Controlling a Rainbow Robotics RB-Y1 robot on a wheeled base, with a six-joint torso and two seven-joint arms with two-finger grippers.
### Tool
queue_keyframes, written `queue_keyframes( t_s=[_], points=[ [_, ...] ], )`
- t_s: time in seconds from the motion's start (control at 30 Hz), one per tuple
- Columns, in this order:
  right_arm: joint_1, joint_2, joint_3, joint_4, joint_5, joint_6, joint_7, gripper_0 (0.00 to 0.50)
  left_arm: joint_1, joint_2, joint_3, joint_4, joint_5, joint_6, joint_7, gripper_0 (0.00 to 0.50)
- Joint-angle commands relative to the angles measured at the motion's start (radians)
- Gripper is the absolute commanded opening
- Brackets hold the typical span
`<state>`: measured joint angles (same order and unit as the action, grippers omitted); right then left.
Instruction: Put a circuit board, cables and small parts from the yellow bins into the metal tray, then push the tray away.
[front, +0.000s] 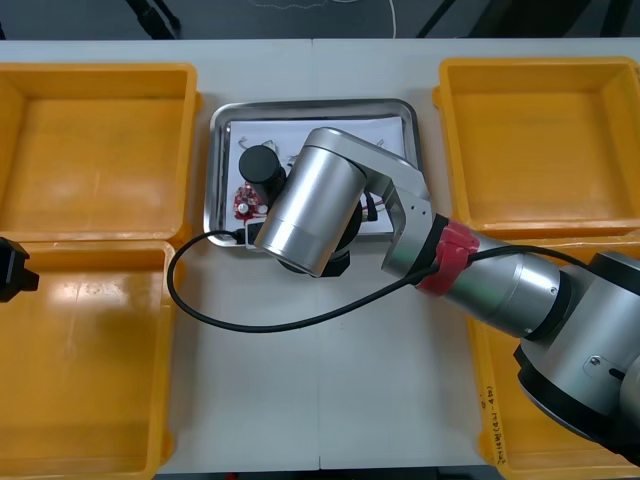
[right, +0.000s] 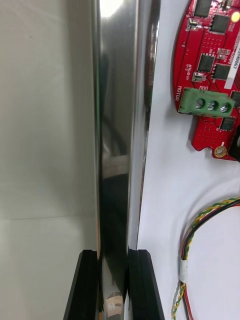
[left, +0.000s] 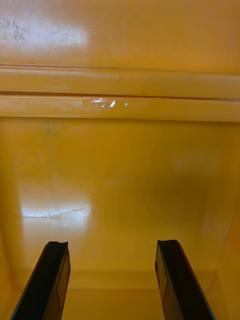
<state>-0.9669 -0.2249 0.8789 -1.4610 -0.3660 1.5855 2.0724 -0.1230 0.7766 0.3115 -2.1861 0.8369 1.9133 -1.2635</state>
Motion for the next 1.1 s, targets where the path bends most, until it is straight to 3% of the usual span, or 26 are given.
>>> queue_keyframes(
  t_s=[0.03,1.1],
  points=[
    [-0.073,0.029,-0.032,0.027,0.007,-0.021,0.035,0.000,0.019,0.036,0.031,-0.029,0.004,0.007,0.004,0.500],
    [-0.182,0.062,-0.090,0.255,0.010,-0.164,0.098,0.000,0.019,0.036,0.031,-0.029,0.004,0.007,0.004,0.500]
  ],
)
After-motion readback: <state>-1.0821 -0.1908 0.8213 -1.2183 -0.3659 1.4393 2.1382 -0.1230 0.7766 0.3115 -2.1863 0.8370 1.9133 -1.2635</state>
